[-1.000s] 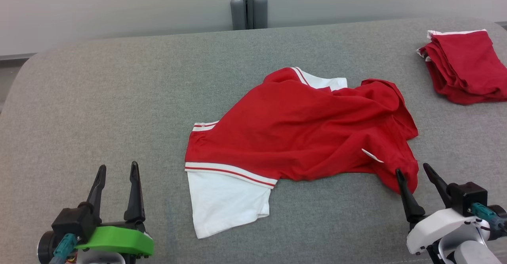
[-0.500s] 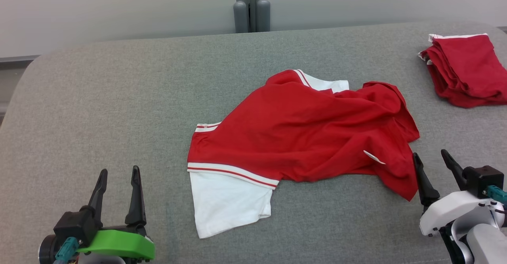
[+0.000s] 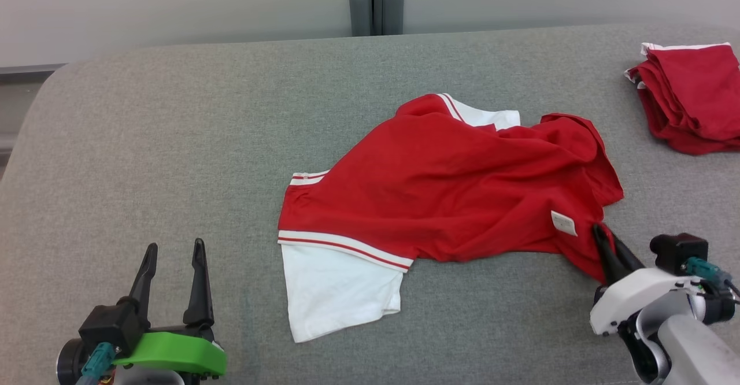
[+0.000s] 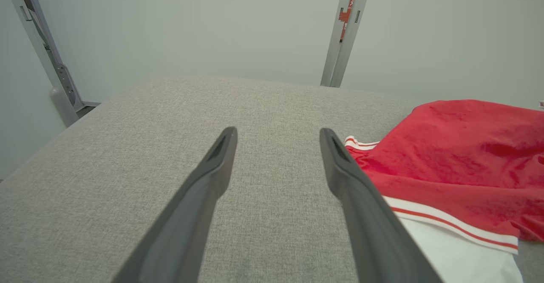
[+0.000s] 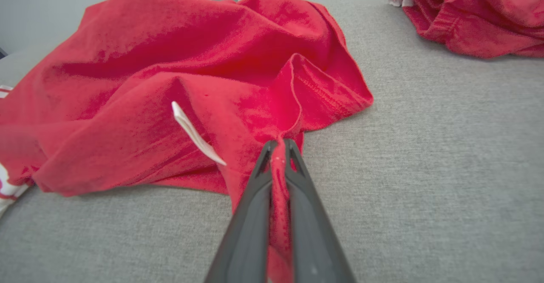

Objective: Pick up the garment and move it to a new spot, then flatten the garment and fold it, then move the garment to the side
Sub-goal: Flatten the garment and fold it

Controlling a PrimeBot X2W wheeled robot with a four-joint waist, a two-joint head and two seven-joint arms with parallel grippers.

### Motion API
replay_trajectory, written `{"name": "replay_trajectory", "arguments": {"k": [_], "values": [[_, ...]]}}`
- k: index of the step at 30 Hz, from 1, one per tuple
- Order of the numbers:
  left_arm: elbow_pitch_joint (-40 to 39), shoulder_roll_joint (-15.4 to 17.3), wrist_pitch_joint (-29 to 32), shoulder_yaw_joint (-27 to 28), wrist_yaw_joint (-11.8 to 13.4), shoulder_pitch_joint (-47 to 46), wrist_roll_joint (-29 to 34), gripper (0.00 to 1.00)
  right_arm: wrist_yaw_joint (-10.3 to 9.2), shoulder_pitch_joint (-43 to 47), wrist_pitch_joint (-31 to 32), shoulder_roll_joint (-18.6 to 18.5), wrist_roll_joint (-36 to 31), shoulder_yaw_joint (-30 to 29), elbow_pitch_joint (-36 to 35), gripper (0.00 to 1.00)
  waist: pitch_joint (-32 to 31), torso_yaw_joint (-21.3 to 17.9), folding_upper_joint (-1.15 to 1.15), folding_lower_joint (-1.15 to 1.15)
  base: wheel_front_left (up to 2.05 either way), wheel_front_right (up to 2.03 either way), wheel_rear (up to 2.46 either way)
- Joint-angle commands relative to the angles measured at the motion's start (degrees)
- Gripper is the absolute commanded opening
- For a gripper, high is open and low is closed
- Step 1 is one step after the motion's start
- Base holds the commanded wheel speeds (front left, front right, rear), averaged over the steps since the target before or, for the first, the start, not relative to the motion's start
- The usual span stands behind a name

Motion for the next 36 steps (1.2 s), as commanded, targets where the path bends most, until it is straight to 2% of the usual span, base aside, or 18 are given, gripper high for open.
{"name": "replay_trajectory", "arguments": {"k": [1,10,14,18,20,27,30,36], "values": [[-0.1,0.1,0.0,0.3,0.0,-0.5,0.5,1.00,-0.04,-0.9,-0.4,-0.5,-0.4,-0.9,-2.1,0.00,-0.1,-0.2,0.00,0.00,0.00,0.00,0.00],[-0.1,0.1,0.0,0.3,0.0,0.4,0.1,1.00,-0.03,7.5,-0.4,-1.1,-6.5,-2.5,-16.6,0.00,-1.0,-1.3,0.00,0.00,0.00,0.00,0.00],[-0.1,0.1,0.0,0.4,0.0,0.8,-0.2,1.00,-0.03,11.8,-0.4,-1.5,-7.6,-1.8,-19.6,0.00,-1.1,-1.8,0.00,0.00,0.00,0.00,0.00],[0.0,0.1,0.0,0.0,0.0,0.7,-0.4,1.00,-0.03,14.8,-0.4,-2.2,-9.4,0.2,-19.2,0.00,-0.8,-2.3,0.00,0.00,0.00,0.00,0.00],[0.0,0.1,0.0,0.0,0.0,0.5,-0.3,1.00,-0.03,15.0,-0.4,-1.5,-9.3,-0.3,-19.6,1.00,-0.6,-2.6,0.00,0.00,0.00,0.00,0.00],[-0.1,0.1,0.0,0.1,0.0,-0.2,0.2,1.00,-0.03,13.8,-0.4,-1.5,-8.6,-3.9,-23.1,1.00,-0.1,-3.0,0.00,0.00,0.00,0.00,0.00],[-0.2,0.1,0.0,-0.1,0.0,-0.6,0.3,1.00,-0.03,11.4,-0.4,-2.9,-9.0,-4.4,-23.7,1.00,0.2,-3.0,0.00,0.00,0.00,0.00,0.00],[0.0,0.1,0.0,-0.7,0.0,-1.3,0.3,1.00,-0.03,2.0,-0.4,-5.2,-8.4,-2.2,-18.5,1.00,0.9,-2.3,0.00,0.00,0.00,0.00,0.00]]}}
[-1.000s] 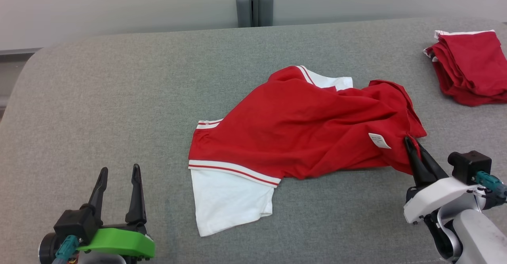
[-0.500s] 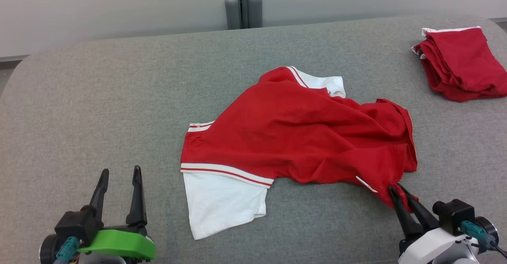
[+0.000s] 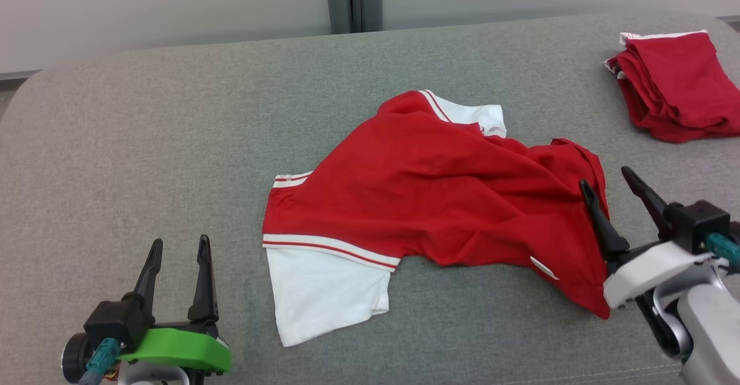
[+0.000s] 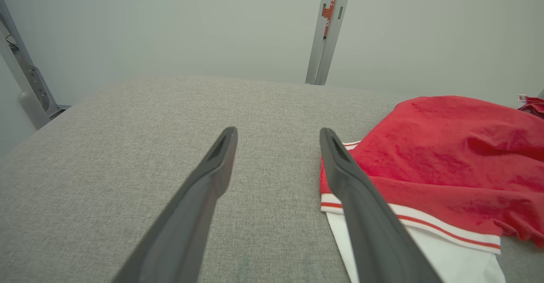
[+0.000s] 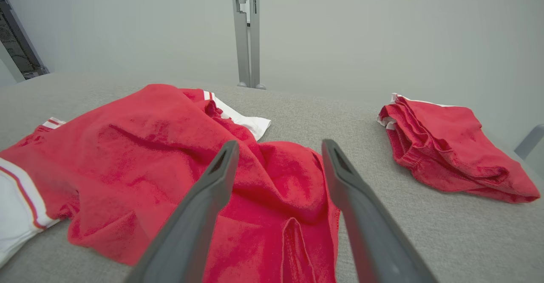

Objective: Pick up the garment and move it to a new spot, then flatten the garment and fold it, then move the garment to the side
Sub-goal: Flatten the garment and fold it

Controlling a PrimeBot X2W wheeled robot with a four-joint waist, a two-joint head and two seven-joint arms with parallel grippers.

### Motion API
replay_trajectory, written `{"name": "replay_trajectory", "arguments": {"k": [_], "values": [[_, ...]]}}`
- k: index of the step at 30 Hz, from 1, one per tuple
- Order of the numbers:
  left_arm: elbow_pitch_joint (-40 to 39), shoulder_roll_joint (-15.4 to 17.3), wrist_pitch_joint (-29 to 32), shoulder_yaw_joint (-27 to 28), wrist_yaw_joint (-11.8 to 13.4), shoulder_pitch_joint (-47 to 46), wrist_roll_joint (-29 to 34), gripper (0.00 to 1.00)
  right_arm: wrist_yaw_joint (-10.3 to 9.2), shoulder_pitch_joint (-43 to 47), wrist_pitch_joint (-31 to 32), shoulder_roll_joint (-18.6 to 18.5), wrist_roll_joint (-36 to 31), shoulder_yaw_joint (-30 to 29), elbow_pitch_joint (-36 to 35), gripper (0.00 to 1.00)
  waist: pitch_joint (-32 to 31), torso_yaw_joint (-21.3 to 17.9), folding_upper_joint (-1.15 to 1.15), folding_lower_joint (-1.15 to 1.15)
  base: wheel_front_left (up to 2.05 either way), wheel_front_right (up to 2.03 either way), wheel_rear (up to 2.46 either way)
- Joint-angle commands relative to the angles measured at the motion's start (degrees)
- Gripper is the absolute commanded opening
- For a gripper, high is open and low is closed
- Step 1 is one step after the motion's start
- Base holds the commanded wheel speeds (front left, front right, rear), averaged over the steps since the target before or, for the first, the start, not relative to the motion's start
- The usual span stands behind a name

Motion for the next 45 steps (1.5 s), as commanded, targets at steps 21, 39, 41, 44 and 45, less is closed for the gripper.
{"name": "replay_trajectory", "arguments": {"k": [21,39,41,44,45], "values": [[-0.7,0.1,0.0,-1.9,0.0,-3.9,-0.4,1.00,-0.02,-23.1,13.0,0.4,10.3,9.2,36.4,0.74,4.9,6.6,0.00,0.00,0.00,0.00,0.00],[-0.8,0.1,0.0,-1.5,0.3,-4.2,-0.5,1.00,-0.02,-35.8,-0.1,0.4,7.5,4.8,37.0,0.96,4.3,5.6,0.00,0.00,0.00,0.00,0.00],[-0.8,0.1,0.0,-1.5,0.4,-4.0,-0.6,1.00,-0.02,-34.9,-0.1,0.5,6.6,4.0,36.5,1.00,4.2,5.5,0.00,0.00,0.00,0.00,0.00],[-0.7,0.1,0.0,-1.1,0.6,-3.4,-0.7,1.00,-0.02,-33.0,-0.2,1.0,5.3,2.4,35.1,1.00,3.7,4.9,0.00,0.00,0.00,0.00,0.00],[-0.7,0.1,0.0,-1.1,0.6,-3.2,-0.6,1.00,-0.02,-32.3,-0.2,0.9,4.8,1.9,34.8,1.00,3.6,4.7,0.00,0.00,0.00,0.00,0.00]]}}
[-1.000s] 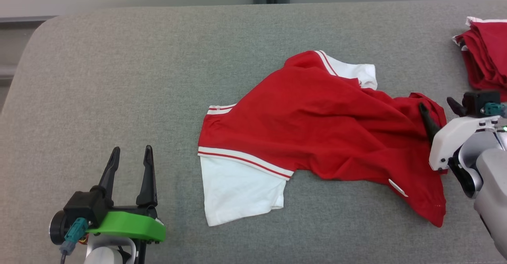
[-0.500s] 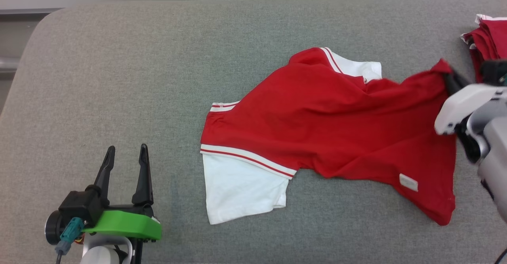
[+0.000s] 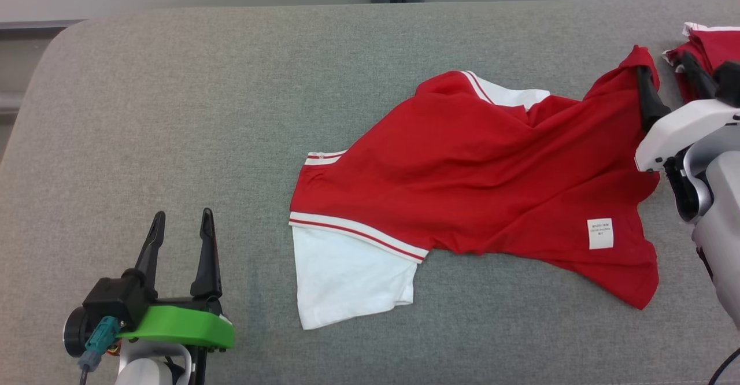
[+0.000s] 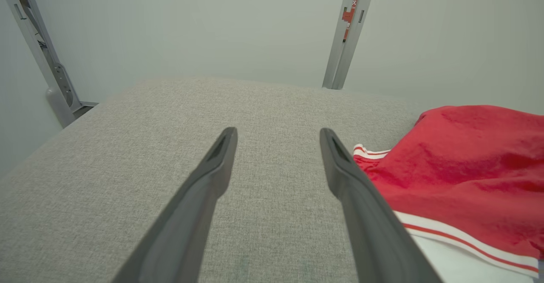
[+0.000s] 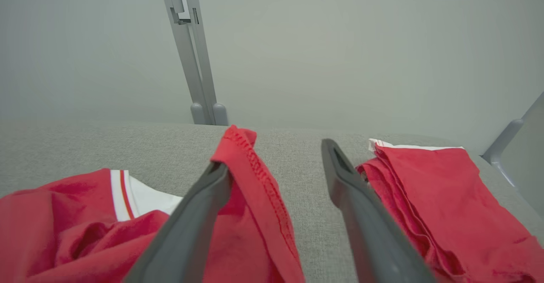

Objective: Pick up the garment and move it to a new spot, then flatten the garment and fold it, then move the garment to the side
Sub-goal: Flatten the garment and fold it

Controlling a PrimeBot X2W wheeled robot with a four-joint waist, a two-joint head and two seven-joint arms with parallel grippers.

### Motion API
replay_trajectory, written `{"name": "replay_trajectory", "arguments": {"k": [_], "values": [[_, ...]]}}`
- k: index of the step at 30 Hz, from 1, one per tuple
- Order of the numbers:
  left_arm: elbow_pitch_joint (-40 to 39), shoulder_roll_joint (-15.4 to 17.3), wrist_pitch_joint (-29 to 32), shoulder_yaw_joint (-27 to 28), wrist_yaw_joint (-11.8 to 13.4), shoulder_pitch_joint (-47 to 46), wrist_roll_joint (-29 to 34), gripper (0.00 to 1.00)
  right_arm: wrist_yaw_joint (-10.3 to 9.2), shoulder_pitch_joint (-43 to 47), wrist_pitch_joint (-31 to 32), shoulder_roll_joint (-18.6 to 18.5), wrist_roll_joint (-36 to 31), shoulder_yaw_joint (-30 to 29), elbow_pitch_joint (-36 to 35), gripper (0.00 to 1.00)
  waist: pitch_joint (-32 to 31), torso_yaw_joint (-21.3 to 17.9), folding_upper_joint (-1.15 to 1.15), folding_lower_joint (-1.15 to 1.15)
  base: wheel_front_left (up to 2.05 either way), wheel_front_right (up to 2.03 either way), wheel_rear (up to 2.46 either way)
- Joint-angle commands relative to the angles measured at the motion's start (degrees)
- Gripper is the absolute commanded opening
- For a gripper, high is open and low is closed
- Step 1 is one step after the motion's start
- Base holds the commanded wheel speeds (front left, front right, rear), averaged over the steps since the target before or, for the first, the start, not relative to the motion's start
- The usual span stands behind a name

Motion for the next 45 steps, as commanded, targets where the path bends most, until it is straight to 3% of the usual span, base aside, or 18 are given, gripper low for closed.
{"name": "replay_trajectory", "arguments": {"k": [1,6,15,24,34,45], "values": [[-0.1,0.1,0.0,0.4,0.2,0.6,0.2,1.00,-0.02,1.7,-0.2,-0.2,-1.0,-0.8,-1.1,1.00,-0.6,-0.6,0.00,0.00,0.00,0.00,0.00],[-0.1,0.1,0.0,1.3,0.1,1.5,0.9,1.00,-0.02,7.1,-0.2,0.1,-2.1,-4.5,-6.9,1.00,-2.3,-2.0,0.00,0.00,0.00,0.00,0.00],[-0.3,0.1,0.0,3.0,0.1,3.9,1.4,1.00,-0.02,23.5,-0.2,1.7,-4.0,-10.3,-24.2,1.00,-5.6,-4.7,0.00,0.00,0.00,0.00,0.00],[-0.7,0.1,0.0,4.2,-0.1,5.9,1.6,1.00,-0.01,37.8,-0.2,5.9,-5.0,-14.5,-37.1,1.00,-8.1,-6.1,0.00,0.00,0.00,0.00,0.00],[-0.4,0.1,0.0,4.9,-0.3,7.2,2.3,1.00,-0.01,48.1,-0.2,9.4,-7.7,-15.3,-46.8,1.00,-9.9,-5.9,0.00,0.00,0.00,0.00,0.00],[-0.2,0.1,0.0,5.9,-0.4,8.1,2.9,1.00,-0.01,51.9,-0.2,10.8,-10.0,-14.6,-49.7,1.00,-10.7,-5.8,0.00,0.00,0.00,0.00,0.00]]}}
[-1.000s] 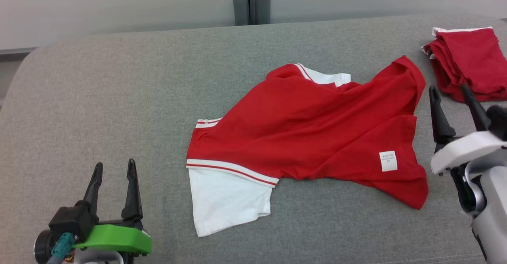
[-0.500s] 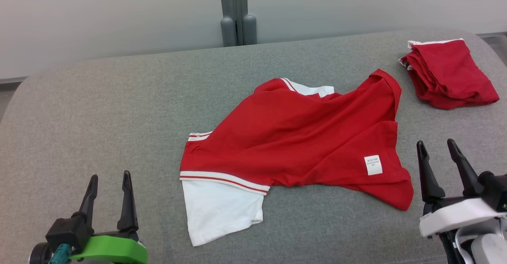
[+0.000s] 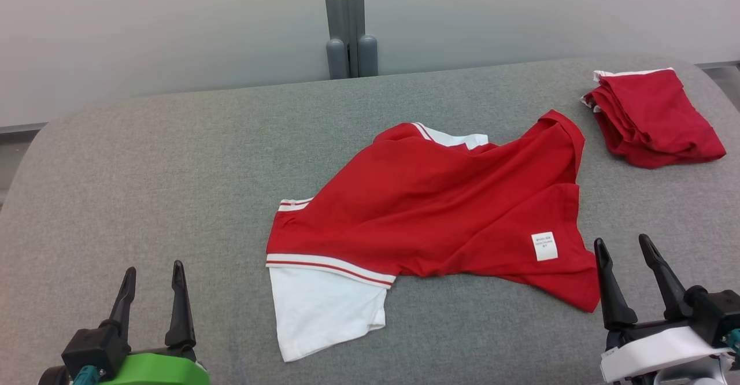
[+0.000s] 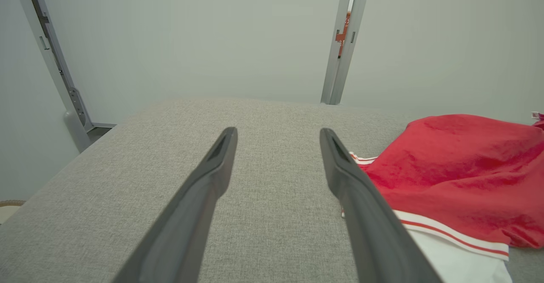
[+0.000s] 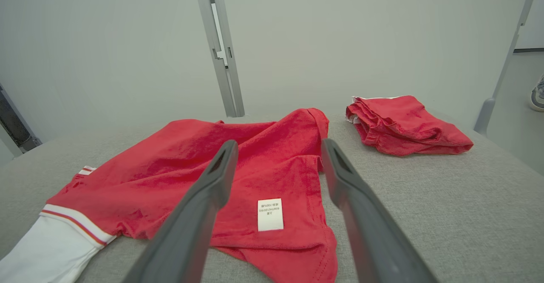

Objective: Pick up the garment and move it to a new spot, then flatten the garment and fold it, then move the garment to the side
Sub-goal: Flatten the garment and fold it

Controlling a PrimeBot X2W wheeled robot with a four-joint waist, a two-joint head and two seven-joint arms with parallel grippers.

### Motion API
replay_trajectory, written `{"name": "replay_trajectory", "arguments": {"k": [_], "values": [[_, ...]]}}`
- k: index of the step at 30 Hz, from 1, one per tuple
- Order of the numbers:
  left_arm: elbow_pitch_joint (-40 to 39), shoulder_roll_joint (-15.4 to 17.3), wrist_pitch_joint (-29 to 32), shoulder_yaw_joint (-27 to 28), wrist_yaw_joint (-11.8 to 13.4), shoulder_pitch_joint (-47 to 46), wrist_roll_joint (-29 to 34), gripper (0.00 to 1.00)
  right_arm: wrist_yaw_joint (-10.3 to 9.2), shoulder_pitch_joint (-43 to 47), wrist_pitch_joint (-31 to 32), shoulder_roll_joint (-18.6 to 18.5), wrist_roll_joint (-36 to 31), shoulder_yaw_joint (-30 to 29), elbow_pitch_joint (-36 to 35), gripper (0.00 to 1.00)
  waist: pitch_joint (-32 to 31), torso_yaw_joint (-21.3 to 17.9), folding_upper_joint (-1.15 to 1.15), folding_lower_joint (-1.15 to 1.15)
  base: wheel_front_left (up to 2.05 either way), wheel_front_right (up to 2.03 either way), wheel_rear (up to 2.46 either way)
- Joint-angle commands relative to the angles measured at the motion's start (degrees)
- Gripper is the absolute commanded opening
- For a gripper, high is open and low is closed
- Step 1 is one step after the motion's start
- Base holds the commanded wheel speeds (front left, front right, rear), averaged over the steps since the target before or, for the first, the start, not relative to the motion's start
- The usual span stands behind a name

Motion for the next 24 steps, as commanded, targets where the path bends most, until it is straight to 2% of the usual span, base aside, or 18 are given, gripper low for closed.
{"name": "replay_trajectory", "arguments": {"k": [1,24], "values": [[0.1,0.2,0.0,0.2,-0.2,0.8,0.3,1.00,0.00,0.4,-0.1,-0.1,-0.4,0.3,-0.5,1.00,0.0,0.0,0.00,0.00,0.00,0.00,0.00],[0.2,0.2,0.0,0.3,-0.3,0.8,0.6,1.00,0.00,0.5,-0.1,-0.4,-1.0,0.8,-0.2,1.00,0.1,0.2,0.00,0.00,0.00,0.00,0.00]]}}
